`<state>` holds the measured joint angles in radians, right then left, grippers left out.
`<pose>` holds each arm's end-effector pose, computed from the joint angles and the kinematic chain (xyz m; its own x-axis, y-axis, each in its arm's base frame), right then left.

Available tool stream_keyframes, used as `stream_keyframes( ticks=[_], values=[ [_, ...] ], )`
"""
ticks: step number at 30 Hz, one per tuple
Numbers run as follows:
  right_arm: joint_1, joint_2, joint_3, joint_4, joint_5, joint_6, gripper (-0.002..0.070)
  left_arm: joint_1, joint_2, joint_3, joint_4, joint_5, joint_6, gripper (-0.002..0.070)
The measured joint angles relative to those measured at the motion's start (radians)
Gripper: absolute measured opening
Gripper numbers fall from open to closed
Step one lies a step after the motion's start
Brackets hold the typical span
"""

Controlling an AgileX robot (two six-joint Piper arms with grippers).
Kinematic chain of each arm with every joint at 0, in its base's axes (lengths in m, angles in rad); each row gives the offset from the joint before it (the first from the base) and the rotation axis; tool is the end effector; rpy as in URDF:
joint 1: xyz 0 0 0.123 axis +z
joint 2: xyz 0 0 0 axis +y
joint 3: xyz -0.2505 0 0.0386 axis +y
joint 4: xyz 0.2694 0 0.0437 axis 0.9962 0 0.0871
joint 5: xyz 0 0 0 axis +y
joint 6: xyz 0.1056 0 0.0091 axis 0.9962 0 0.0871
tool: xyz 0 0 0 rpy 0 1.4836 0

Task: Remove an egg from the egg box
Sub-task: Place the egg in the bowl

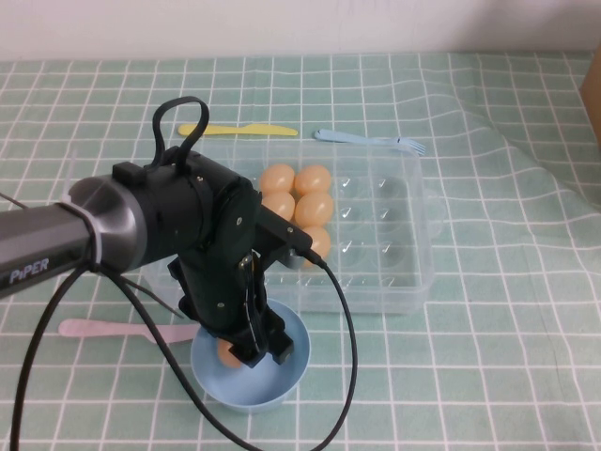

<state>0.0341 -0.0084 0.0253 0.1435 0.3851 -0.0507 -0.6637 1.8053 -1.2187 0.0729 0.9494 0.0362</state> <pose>0.1197 0.0098 0.1661 -0.3120 0.0716 -0.9474 -0.0597 0.9937 0.0948 0.2852 -0.2151 0.1399 -0.7314 0.6716 -0.1179 0.6688 0.7403 0.0683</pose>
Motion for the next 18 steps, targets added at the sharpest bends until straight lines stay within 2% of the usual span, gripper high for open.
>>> stream_keyframes(
  ticks=[3,9,13,16,18],
  values=[
    [0.000,0.000,0.000,0.000,0.000,0.000,-0.0017,0.000,0.000,0.000,0.000,-0.003,0.000,0.0432],
    [0.000,0.000,0.000,0.000,0.000,0.000,-0.0017,-0.009,-0.005,0.000,0.004,-0.009,0.000,0.0445],
    [0.000,0.000,0.000,0.000,0.000,0.000,-0.0017,-0.064,-0.055,0.002,0.006,-0.009,0.000,0.0442],
    [0.000,0.000,0.000,0.000,0.000,0.000,-0.0017,-0.113,-0.138,0.002,0.006,-0.009,0.000,0.0411],
    [0.000,0.000,0.000,0.000,0.000,0.000,-0.0017,-0.139,-0.206,0.002,0.006,-0.006,0.000,0.0353]
  ],
)
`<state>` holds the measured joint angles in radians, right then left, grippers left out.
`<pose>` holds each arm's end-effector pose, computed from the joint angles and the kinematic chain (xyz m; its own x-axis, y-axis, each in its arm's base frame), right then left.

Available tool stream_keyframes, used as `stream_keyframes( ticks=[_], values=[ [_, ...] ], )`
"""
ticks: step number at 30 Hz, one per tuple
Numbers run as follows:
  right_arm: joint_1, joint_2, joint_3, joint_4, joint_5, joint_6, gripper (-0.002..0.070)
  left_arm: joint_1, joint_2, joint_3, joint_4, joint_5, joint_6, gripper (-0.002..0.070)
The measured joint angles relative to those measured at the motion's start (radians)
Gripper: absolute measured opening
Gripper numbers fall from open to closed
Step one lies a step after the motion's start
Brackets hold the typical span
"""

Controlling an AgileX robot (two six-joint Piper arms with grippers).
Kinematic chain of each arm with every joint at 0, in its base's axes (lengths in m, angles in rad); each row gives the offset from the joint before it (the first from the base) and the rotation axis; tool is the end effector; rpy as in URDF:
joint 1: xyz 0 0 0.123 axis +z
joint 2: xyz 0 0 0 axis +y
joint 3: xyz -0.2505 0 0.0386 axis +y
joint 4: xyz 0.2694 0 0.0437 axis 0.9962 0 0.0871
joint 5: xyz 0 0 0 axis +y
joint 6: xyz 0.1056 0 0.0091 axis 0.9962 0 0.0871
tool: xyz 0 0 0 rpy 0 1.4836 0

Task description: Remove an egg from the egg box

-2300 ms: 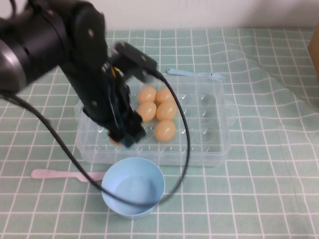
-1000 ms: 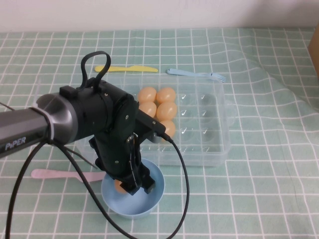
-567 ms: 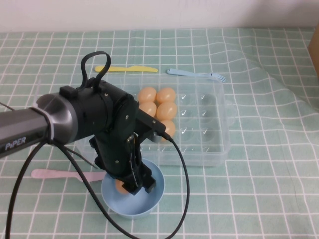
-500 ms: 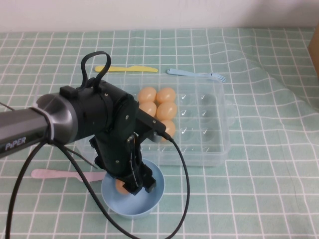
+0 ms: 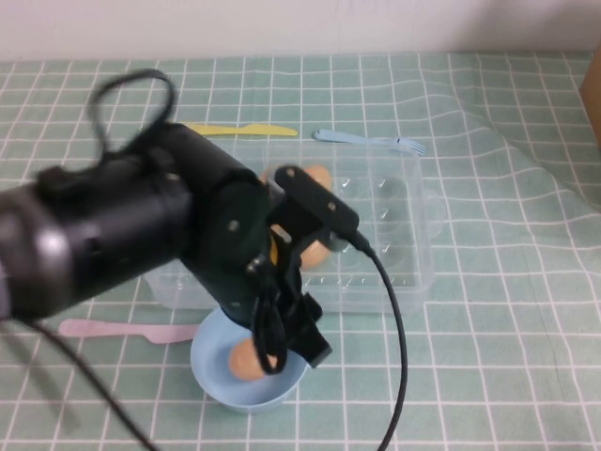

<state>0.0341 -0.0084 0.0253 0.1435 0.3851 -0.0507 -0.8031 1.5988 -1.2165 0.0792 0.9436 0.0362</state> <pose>0.1197 0.0098 0.1661 -0.3120 0.0716 -0.9474 -0.0597 0.9937 0.0948 0.2454 -0.2445 0.2124 -0.5958 0.7361 -0.3213 0.7553 0.6495 0.0874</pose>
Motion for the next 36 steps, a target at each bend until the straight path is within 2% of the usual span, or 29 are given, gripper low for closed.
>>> stream_keyframes(
  ticks=[1,3,5,8,16,21,25,29,32,36],
  values=[
    [0.000,0.000,0.000,0.000,0.000,0.000,-0.0017,-0.004,-0.020,0.000,0.000,0.000,0.000,0.0327],
    [0.000,0.000,0.000,0.000,0.000,0.000,-0.0017,-0.011,-0.099,0.000,-0.002,0.006,0.002,0.0186],
    [0.000,0.000,0.000,0.000,0.000,0.000,-0.0017,-0.011,-0.152,0.000,0.000,0.007,0.011,0.0086],
    [0.000,0.000,0.000,0.000,0.000,0.000,-0.0017,-0.011,-0.230,0.000,0.002,0.002,0.031,0.0026],
    [0.000,0.000,0.000,0.000,0.000,0.000,-0.0017,-0.011,-0.493,0.112,-0.014,-0.189,0.044,0.0000],
    [0.000,0.000,0.000,0.000,0.000,0.000,-0.0017,-0.011,-0.692,0.352,-0.071,-0.443,0.044,-0.0001],
    [0.000,0.000,0.000,0.000,0.000,0.000,-0.0017,-0.011,-0.812,0.517,-0.087,-0.582,0.044,-0.0002],
    [0.000,0.000,0.000,0.000,0.000,0.000,-0.0017,-0.011,-0.874,0.619,-0.096,-0.635,0.044,-0.0002],
    [0.000,0.000,0.000,0.000,0.000,0.000,-0.0017,-0.011,-0.879,0.611,-0.136,-0.595,0.053,-0.0002],
    [0.000,0.000,0.000,0.000,0.000,0.000,-0.0017,-0.011,-0.879,0.603,-0.116,-0.628,0.068,-0.0003]
  ],
)
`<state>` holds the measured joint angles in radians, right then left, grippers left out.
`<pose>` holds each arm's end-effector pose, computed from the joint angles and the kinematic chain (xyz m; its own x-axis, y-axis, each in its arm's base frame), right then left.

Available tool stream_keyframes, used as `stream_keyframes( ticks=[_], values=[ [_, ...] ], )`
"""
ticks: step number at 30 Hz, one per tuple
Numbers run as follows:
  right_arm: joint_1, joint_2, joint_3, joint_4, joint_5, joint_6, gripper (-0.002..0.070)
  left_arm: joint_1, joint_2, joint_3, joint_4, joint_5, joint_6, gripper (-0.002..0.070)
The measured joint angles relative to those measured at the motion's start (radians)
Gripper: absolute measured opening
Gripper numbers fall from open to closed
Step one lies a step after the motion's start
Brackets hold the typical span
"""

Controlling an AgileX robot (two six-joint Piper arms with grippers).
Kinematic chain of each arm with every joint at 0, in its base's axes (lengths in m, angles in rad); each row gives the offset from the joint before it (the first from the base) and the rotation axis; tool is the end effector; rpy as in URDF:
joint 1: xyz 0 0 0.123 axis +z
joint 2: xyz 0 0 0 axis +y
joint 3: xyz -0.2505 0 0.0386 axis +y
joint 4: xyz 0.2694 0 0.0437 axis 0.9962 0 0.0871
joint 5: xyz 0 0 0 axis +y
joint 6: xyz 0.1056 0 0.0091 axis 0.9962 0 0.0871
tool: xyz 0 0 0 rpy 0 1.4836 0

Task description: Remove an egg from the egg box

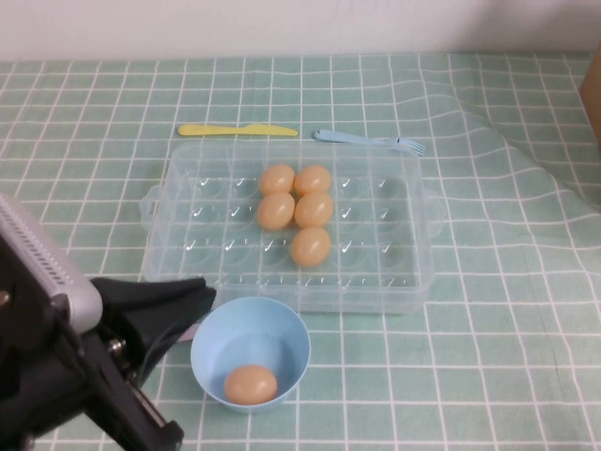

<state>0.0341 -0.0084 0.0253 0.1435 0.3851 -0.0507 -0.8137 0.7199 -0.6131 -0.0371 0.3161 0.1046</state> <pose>0.1197 0.0098 0.1661 -0.3120 0.0716 -0.9474 -0.0597 0.9937 0.0948 0.1431 -0.1532 0.2969 -0.1747 0.2858 -0.9422 0.7482 0.6606 0.0616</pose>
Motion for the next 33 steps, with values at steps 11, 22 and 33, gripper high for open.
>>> stream_keyframes(
  ticks=[11,22,33],
  values=[
    [0.000,0.000,0.000,0.000,0.000,0.000,-0.0017,0.000,-0.002,0.040,0.037,-0.201,0.013,-0.0003],
    [0.000,0.000,0.000,0.000,0.000,0.000,-0.0017,0.256,-0.370,0.480,-0.019,-0.596,0.036,-0.0003],
    [0.000,0.000,0.000,0.000,0.000,0.000,-0.0017,0.606,-0.686,0.637,-0.075,-0.500,0.032,-0.0003]
  ],
)
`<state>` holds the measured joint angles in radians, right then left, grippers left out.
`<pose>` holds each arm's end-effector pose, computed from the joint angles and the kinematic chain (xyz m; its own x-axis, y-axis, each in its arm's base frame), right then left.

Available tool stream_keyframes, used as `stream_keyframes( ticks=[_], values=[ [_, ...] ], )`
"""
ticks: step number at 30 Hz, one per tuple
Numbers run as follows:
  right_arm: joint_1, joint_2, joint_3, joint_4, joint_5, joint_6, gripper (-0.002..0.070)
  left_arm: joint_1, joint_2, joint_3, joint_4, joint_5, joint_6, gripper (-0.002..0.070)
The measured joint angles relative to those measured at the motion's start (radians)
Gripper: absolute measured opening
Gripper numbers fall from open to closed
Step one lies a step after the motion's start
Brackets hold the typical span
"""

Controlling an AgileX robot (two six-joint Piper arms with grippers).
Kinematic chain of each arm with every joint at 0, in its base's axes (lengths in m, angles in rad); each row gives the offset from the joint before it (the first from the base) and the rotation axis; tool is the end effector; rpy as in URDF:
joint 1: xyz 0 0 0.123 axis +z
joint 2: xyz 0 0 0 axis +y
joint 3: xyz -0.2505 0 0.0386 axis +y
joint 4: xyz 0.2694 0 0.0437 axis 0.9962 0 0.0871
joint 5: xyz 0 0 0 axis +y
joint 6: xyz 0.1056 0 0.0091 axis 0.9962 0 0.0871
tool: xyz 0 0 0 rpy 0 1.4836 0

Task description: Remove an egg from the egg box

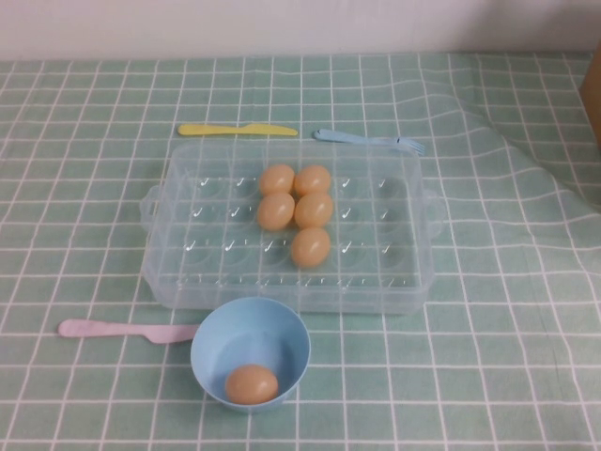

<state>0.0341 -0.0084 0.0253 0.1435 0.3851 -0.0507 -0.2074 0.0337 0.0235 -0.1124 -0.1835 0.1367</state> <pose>0.1197 0.0098 0.1661 -0.3120 0.0716 -0.9474 -0.0597 0.9937 0.0948 0.1238 -0.0238 0.2205 0.2111 -0.0177 -0.9773 0.1808 0.9833 0.0213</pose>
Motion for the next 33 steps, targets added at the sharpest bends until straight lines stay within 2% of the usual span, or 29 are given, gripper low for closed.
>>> stream_keyframes(
  ticks=[6,17,33],
  values=[
    [0.000,0.000,0.000,0.000,0.000,0.000,-0.0017,0.072,-0.043,0.000,0.000,0.178,0.002,-0.0003],
    [0.000,0.000,0.000,0.000,0.000,0.000,-0.0017,0.086,-0.043,0.001,0.044,0.529,0.034,-0.0003],
    [0.000,0.000,0.000,0.000,0.000,0.000,-0.0017,0.086,-0.043,0.002,0.053,0.557,0.034,-0.0003]
  ],
)
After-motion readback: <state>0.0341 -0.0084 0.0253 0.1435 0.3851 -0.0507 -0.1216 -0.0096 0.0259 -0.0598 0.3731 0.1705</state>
